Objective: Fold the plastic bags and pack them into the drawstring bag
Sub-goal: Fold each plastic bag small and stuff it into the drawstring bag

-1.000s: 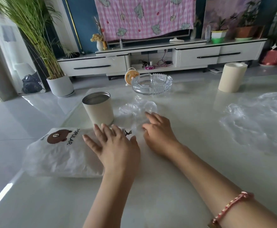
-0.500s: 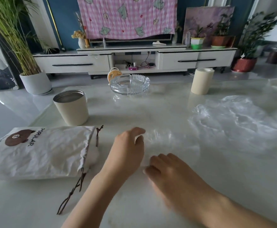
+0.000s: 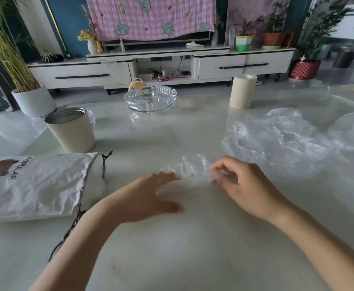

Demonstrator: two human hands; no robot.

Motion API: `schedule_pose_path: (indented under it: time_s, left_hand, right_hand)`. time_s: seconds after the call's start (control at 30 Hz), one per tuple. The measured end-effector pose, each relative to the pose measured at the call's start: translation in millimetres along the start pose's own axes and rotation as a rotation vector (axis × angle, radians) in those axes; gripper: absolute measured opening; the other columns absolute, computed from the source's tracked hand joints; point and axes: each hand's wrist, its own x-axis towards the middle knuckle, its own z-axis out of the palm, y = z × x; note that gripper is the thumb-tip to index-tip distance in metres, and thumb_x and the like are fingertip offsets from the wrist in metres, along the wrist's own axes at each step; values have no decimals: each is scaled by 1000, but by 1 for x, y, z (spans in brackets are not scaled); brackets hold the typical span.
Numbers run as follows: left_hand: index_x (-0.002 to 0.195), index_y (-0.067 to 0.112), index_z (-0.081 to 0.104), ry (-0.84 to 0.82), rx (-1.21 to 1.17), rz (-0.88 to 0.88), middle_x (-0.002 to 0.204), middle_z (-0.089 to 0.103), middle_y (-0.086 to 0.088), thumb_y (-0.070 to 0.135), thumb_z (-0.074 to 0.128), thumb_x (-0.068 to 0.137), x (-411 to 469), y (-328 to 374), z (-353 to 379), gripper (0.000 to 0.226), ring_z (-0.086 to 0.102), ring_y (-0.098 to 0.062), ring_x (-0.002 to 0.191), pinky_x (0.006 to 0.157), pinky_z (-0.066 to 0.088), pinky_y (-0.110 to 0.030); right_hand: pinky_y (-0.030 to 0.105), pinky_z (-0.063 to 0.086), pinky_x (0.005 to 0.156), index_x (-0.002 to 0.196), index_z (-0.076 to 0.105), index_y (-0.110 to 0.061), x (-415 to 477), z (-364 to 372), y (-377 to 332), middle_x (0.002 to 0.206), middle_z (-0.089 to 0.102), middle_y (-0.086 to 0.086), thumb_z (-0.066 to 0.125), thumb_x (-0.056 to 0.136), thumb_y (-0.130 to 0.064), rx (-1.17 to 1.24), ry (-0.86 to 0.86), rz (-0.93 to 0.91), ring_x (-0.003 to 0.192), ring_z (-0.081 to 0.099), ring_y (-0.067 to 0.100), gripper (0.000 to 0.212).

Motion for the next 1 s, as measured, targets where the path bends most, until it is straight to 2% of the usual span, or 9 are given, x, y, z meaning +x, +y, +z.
schedule_pose_path:
  time_s: [0.07,0.13,0.23,0.33,0.43,0.6,0.8,0.9,1.0]
  left_hand:
    - [105,17,67,181,-51,7,92,67,3,34,58,90,3,-1,0,24,51,-7,77,71,41,-23]
    - [82,4,62,206,-124,-38,62,42,0,34,53,93,6,-6,-1,33,31,-11,56,52,29,-26]
    - [77,21,71,232,-221,-22,63,55,9,32,55,94,4,-4,-8,26,44,-7,59,60,37,-23]
    - [67,14,71,405,-647,-31,62,67,3,10,56,90,-1,7,-17,28,57,-6,56,57,45,-18]
    - [64,14,73,453,-940,-103,60,59,-8,31,62,73,-8,16,-25,23,52,-14,49,52,42,-24]
    - [73,10,68,503,-390,-289,51,55,3,31,68,82,3,6,-14,23,42,-10,41,37,31,-16]
    - [112,14,62,814,135,-116,105,64,-3,40,54,91,2,14,-1,34,58,-25,99,81,42,-32]
    - [124,14,59,550,119,198,130,57,-2,33,39,95,6,32,22,40,49,-19,123,100,29,-18]
    - [149,23,17,221,235,75,158,10,6,41,20,100,15,23,45,52,1,-8,144,112,-4,-20]
  right_hand:
    - [5,42,77,91,64,-19,2,-7,-2,88,68,-11,65,86,-14,66,17,6,87,60,-8,7]
    - [6,41,79,90,65,-23,2,-12,0,90,68,-12,72,81,-15,22,-70,18,88,59,-9,13]
    - [18,48,75,81,69,-15,3,-15,0,80,71,-3,69,84,-15,-23,-110,33,77,64,2,3]
    - [10,48,63,86,68,-4,6,-21,-9,72,67,-2,66,83,-10,376,43,140,63,63,1,7]
    - [21,43,44,86,64,0,6,-31,-14,65,54,7,62,84,-15,620,126,273,44,53,8,15]
    - [12,39,49,80,66,-6,4,-22,1,61,61,-1,68,84,-28,147,122,358,47,55,2,22]
    - [31,40,79,113,58,-13,-2,-12,3,103,59,3,64,87,-26,-443,281,140,97,55,24,30]
    - [21,38,88,110,64,-9,-5,7,-4,109,65,6,58,90,-18,-318,159,-111,103,59,24,23]
    - [12,-2,109,143,35,-16,-6,28,-3,153,28,5,12,92,-60,-414,-230,-146,142,20,17,72]
